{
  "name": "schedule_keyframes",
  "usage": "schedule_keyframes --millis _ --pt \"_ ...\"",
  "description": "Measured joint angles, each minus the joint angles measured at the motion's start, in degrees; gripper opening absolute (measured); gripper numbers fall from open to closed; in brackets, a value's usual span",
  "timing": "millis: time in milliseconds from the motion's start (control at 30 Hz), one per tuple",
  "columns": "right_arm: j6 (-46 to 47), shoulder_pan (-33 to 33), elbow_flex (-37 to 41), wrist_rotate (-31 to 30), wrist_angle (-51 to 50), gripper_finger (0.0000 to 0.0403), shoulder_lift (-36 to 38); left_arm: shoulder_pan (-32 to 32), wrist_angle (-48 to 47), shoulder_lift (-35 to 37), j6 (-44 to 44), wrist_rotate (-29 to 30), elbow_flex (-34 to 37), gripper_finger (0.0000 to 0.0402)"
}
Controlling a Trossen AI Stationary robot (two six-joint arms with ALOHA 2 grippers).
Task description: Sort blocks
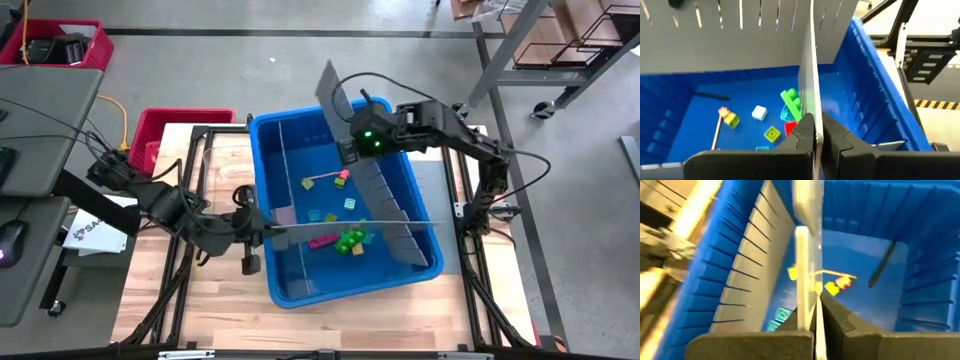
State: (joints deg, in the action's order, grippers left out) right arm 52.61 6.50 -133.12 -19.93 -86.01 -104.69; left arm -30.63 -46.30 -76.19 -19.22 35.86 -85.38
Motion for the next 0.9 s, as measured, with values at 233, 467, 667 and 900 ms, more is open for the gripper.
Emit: schedule_keyframes --millis 233,467,667,900 --pt "-0.05 1.03 0.1 6.09 -0.93 0.0001 0.52 1.48 1.16 0.36 10.62 0.46 -6.06 0.0001" --pt "-0.49 0.8 0.04 7.21 -1.06 0.0001 -1.97 5.09 0.4 0.28 18.12 -0.87 -10.35 0.0001" --pt "-2.69 0.65 0.11 8.53 -0.52 0.0001 -5.3 7.68 0.45 0.3 22.47 -1.44 -11.85 0.0001" --pt "-6.28 2.09 0.11 12.36 -2.19 0.0001 -10.64 10.49 0.39 0.25 22.77 -4.16 -11.85 0.0"
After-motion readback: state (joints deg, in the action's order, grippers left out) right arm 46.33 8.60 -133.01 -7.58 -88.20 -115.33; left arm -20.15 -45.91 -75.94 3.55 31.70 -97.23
